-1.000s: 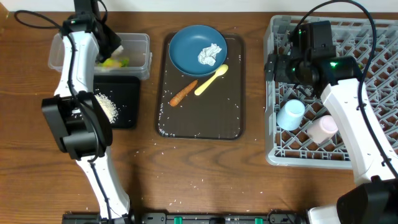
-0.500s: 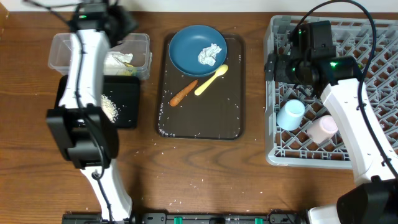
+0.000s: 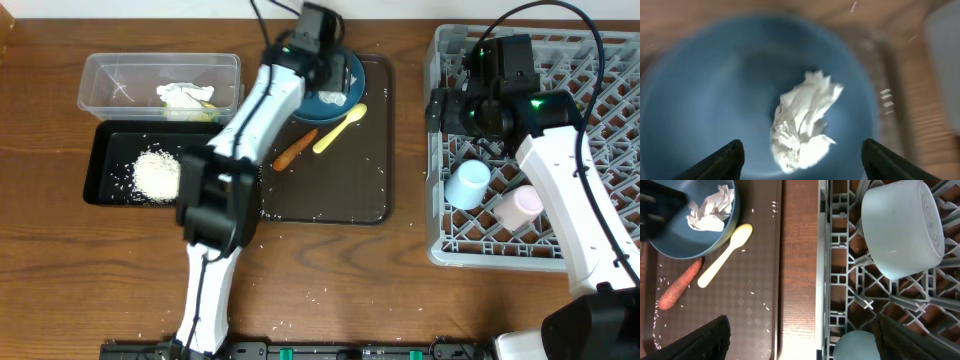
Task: Sort waste into correct bins and load items into the dishwasher rack
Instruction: 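Reach the left gripper back to the plate and grasp remaining paper, then carry the paper left and drop it into the clear bin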
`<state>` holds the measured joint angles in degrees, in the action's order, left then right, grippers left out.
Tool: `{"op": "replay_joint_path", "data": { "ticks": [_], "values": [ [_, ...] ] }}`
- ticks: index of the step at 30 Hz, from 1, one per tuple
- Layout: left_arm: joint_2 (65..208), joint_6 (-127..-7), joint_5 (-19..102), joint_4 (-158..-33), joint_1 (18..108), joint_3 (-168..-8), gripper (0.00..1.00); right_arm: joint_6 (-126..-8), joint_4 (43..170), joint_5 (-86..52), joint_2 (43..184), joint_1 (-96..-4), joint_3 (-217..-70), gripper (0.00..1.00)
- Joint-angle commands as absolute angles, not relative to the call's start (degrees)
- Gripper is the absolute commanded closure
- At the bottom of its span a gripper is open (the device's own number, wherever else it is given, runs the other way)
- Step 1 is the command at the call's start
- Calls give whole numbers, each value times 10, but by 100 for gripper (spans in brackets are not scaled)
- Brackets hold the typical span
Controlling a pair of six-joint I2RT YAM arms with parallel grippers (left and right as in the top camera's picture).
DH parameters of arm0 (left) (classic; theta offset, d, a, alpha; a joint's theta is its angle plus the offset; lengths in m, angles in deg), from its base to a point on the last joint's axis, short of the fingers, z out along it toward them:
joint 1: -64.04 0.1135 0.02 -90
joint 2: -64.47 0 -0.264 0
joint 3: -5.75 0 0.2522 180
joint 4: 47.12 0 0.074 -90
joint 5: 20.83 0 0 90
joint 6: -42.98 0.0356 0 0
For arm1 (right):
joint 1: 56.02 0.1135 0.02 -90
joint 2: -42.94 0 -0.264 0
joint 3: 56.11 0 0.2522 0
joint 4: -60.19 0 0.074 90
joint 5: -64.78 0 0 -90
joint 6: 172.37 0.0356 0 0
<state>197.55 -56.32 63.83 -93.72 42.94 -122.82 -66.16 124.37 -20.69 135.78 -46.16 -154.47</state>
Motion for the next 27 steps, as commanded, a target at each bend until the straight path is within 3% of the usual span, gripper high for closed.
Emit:
{"op": "replay_joint_path", "data": {
  "ticks": [1,6,7,10,12,21,27],
  "values": [
    [2011,-545,658,-933,433,-1233,22,-668,1249,-205,1351,-458,-1553,11],
    [2027,-545,658,-933,434,-1233,24,-679,1250,-205,1351,-459,-1553,11],
    [2027,-545,658,-933,433,-1233,32,-679,1250,-205,1351,-459,-1553,11],
    [2027,-546,658,-927,433,-1233,75,-679,1250,-205,1351,-459,-1553,11],
    [2026,-546,657,-927,433,-1233,94,-679,1250,-205,1351,-459,-1553,11],
    [1900,-603,663,-974,475,-1234,94,-679,1250,-205,1351,-459,-1553,10],
    [1819,-718,795,-1053,556,-1234,94,-679,1250,-205,1351,-459,-1553,10]
  ]
}}
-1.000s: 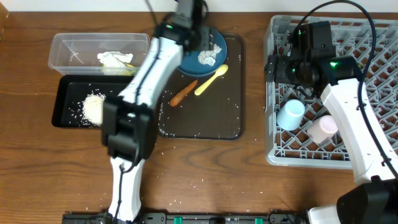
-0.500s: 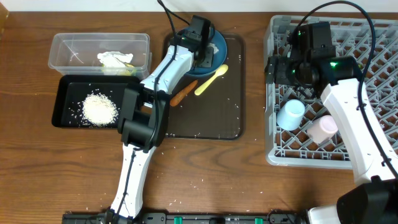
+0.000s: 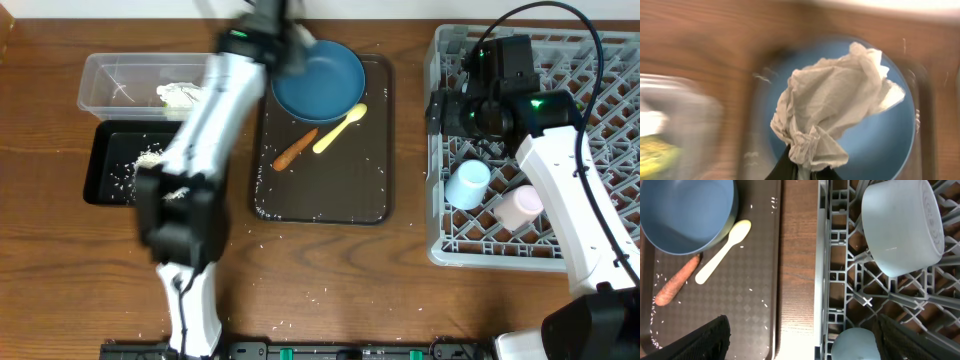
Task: Sort waste into correct bins and load items into the dishwasher rack
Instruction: 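Carry the paper left and drop it into the clear bin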
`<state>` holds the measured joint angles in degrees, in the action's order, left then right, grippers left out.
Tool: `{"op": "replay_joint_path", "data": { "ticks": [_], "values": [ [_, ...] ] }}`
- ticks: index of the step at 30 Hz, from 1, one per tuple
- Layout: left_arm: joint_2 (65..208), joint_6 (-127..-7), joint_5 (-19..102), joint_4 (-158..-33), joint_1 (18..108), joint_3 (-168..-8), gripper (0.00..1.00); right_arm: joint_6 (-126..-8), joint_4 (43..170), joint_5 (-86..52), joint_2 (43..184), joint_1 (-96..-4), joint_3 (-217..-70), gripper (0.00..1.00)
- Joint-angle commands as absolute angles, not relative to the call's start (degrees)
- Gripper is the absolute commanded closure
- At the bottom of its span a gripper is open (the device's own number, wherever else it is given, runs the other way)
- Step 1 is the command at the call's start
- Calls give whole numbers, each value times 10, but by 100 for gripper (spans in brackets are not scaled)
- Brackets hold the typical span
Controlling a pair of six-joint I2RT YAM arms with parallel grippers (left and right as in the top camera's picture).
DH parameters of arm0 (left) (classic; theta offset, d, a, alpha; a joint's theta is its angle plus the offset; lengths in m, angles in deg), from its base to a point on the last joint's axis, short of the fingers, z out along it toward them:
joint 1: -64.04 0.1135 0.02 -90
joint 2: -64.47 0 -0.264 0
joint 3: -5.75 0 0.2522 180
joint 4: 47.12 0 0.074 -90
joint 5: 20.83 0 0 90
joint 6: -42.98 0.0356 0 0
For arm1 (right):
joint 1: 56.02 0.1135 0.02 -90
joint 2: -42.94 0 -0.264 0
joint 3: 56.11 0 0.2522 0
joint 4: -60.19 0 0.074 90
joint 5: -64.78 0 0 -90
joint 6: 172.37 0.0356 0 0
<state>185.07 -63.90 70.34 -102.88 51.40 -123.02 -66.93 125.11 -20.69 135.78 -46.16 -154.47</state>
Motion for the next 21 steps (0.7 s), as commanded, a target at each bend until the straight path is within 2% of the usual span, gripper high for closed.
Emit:
{"op": "replay_joint_path", "data": {
  "ticks": [1,3,9,14,15,17,21],
  "values": [
    [1818,-744,814,-1067,570,-1234,94,-679,1250,-205,1351,-459,-1553,10],
    [1824,-813,834,-1101,605,-1233,94,-679,1250,-205,1351,-459,-1553,10],
    [1874,-921,833,-1121,661,-1220,93,-679,1249,-204,1351,-458,-1553,10],
    [1915,-928,818,-1121,668,-1219,91,-679,1250,-204,1351,-458,-1553,10],
    [1918,-927,813,-1121,668,-1219,87,-679,1250,-204,1351,-458,-1553,10],
    [1920,-927,802,-1123,667,-1219,72,-679,1250,-204,1351,-458,-1553,10],
    [1907,-911,765,-1123,668,-1220,55,-679,1250,-204,1351,-458,-1553,10]
  ]
}}
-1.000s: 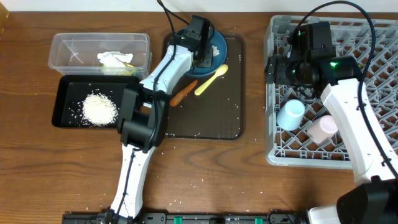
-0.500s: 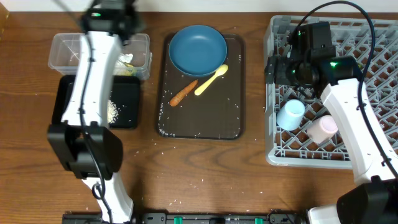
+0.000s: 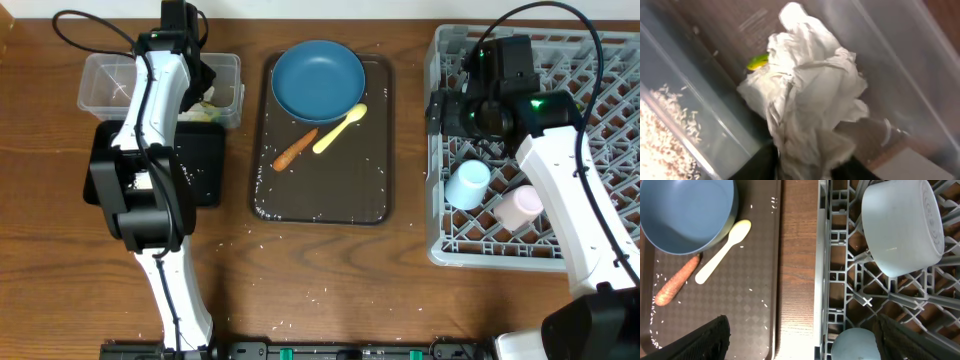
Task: Sort waste into correct bins and load items into the dishwasher rack
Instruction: 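Carry the paper left and drop it into the clear bin, then grasp the rim of the blue plate with the right gripper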
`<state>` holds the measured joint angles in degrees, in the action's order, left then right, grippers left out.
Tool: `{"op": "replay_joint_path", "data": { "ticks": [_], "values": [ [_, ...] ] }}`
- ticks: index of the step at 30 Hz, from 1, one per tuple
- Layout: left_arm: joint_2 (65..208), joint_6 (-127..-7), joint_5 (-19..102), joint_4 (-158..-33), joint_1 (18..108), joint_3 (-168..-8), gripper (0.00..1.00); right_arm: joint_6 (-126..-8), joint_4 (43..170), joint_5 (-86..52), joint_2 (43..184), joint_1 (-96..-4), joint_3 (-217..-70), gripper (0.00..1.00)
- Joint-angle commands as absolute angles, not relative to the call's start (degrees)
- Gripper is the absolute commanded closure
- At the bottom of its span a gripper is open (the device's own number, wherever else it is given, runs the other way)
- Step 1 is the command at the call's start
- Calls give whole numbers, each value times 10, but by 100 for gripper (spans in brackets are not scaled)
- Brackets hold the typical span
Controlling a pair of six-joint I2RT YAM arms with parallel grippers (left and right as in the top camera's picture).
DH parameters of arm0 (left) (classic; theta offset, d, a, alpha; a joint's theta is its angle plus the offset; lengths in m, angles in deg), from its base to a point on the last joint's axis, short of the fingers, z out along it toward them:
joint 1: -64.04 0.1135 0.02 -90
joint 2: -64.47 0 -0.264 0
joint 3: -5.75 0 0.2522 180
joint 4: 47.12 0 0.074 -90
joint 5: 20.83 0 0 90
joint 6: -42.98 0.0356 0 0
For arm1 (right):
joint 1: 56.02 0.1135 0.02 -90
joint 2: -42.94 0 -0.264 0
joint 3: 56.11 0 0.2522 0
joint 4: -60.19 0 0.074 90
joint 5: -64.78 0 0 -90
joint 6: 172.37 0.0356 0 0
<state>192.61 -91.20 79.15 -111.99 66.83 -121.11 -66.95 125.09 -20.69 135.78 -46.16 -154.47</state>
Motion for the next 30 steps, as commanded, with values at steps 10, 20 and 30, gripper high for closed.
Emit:
{"op": "replay_joint_path", "data": {
  "ticks": [10,20,30],
  "values": [
    [1818,-753,596,-1114,653,-1220,48,-678,1247,-202,1351,-458,-1553,9],
    [1801,-690,602,-1130,587,-1220,48,-630,1102,-171,1361,-418,-1553,15],
    [1754,-693,641,-1186,611,-1220,47,-565,847,-228,1515,-346,-1557,23]
  ]
}}
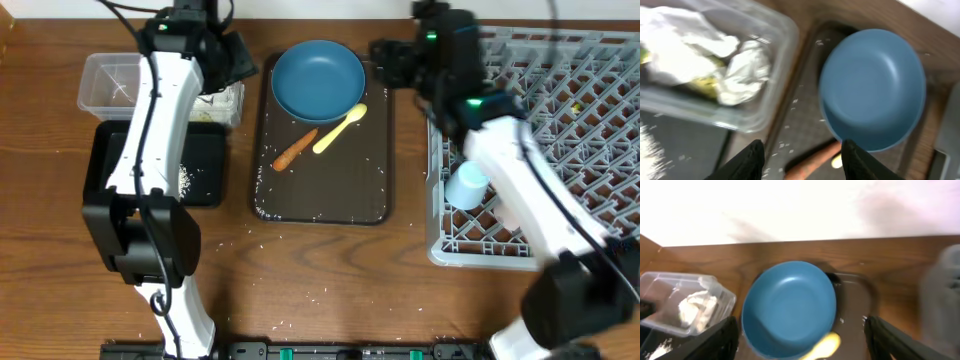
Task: Sort waste into correct bins and load items into the dishwasher rack
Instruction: 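Grasp the rim of the blue plate with the right gripper, then lift the blue plate and stand it upright in the rack's back corner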
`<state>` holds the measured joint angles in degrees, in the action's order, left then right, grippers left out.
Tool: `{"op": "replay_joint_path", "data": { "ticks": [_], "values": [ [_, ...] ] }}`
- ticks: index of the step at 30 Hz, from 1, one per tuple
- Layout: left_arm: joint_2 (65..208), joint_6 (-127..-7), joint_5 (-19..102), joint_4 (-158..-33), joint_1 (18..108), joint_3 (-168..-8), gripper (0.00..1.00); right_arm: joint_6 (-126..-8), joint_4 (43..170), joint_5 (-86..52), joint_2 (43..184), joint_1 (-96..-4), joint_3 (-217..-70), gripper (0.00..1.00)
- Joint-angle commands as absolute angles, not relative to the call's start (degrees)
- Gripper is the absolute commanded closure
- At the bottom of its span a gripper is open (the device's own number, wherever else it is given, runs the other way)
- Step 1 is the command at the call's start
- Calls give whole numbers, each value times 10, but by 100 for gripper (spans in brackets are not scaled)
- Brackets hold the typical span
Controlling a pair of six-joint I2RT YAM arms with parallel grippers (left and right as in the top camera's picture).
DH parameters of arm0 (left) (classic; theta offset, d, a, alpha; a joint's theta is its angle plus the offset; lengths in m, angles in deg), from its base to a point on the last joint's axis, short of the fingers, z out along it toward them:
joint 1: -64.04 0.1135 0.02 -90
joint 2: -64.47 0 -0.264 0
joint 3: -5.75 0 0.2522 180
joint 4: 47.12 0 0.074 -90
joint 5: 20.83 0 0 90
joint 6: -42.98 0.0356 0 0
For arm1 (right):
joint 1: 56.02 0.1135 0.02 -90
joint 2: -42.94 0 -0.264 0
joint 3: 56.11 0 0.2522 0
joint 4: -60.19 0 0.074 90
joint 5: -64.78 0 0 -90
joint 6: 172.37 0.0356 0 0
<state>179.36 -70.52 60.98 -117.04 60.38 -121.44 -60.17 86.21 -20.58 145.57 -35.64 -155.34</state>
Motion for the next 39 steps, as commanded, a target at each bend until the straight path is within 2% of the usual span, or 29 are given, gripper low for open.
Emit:
{"op": "replay_joint_path", "data": {
  "ticks": [1,6,7,9,12,13,16,19,27,32,34,39],
  "values": [
    [1748,-693,652,-1195,613,-1220,48,-560,839,-228,1535,-345,-1561,26],
    [1737,-693,677,-1225,623,-1220,47,-545,848,-206,1650,-343,-1623,36],
    [1738,-693,677,-1227,623,-1220,37,-541,854,-207,1662,-343,-1632,36],
    [1738,-693,677,-1237,623,-1220,26,-537,858,-205,1690,-343,-1648,37],
    [1738,-693,677,-1238,623,-1220,21,-537,855,-203,1713,-343,-1650,44],
    [1738,-693,677,-1238,623,-1220,16,-537,855,-203,1721,-343,-1650,46],
    [1738,-693,677,-1238,623,-1220,14,-535,852,-203,1739,-343,-1650,53],
    [1738,-693,677,-1238,623,-1220,12,-530,851,-200,1752,-343,-1650,63],
    [1738,-693,677,-1238,623,-1220,8,-530,851,-167,1749,-348,-1666,99],
    [1738,-693,677,-1238,623,-1220,6,-530,852,-161,1744,-352,-1685,99],
    [1738,-693,677,-1238,623,-1220,3,-530,855,-162,1734,-357,-1692,99],
    [1738,-693,677,-1238,623,-1220,2,-534,873,-182,1664,-385,-1697,99]
  ]
}}
